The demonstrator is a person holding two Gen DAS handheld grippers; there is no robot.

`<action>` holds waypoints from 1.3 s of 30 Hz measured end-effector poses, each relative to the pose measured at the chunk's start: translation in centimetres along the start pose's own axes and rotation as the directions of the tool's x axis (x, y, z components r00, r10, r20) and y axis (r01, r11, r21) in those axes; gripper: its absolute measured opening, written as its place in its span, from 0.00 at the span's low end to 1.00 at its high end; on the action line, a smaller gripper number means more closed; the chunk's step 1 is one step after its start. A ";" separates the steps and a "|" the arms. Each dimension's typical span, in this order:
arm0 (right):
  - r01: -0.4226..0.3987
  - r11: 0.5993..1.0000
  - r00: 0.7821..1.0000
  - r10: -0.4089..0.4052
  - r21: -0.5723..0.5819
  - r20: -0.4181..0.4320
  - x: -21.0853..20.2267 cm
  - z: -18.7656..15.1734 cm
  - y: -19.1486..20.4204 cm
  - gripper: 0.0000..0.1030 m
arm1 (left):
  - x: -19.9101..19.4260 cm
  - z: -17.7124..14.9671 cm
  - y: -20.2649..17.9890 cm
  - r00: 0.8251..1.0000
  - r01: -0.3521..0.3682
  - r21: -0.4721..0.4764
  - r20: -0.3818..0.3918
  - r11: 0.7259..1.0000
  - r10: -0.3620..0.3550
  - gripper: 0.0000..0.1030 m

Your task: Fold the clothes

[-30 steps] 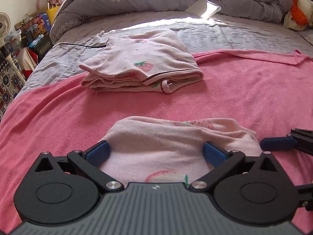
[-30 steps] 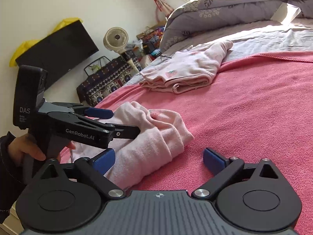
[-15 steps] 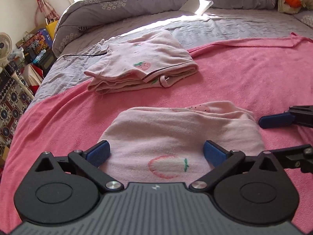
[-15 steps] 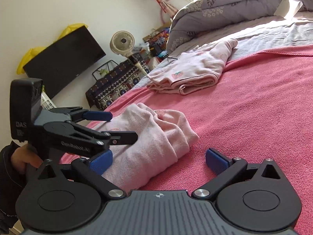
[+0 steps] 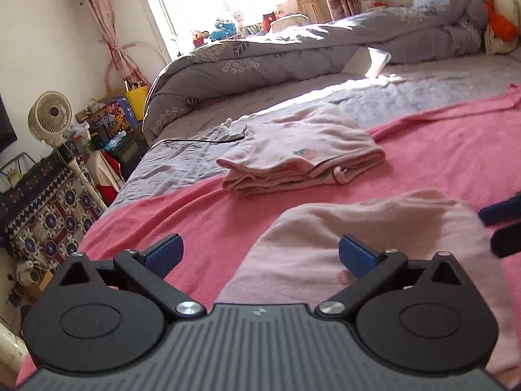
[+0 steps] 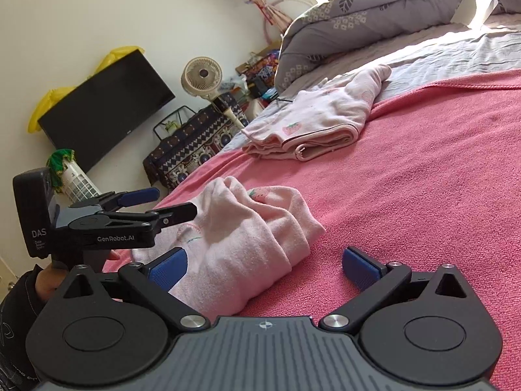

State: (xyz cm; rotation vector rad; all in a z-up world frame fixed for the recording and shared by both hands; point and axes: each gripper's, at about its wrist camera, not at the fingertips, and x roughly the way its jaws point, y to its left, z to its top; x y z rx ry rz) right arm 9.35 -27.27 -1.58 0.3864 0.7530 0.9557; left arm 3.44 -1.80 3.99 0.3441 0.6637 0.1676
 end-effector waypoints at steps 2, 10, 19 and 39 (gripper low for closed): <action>-0.001 1.000 1.000 0.001 0.001 0.000 0.0 0.0 0.0 1.00 | 0.8 -0.6 0.2 1.000 -0.006 0.033 0.006 0.999 0.006 1.00; -0.003 1.000 1.000 0.003 0.006 0.002 0.0 0.0 0.1 1.00 | -2.4 -1.5 1.0 0.992 -0.009 -0.010 0.124 1.000 0.010 1.00; -0.011 1.000 1.000 0.011 0.014 0.005 -0.1 0.0 0.0 1.00 | -4.6 -4.1 0.6 0.985 0.083 0.009 0.151 0.997 -0.084 1.00; 0.231 0.943 0.970 -0.242 -0.239 -0.020 -1.2 -3.3 6.4 1.00 | -9.9 -7.8 2.6 0.974 0.134 -0.205 0.210 0.970 -0.090 1.00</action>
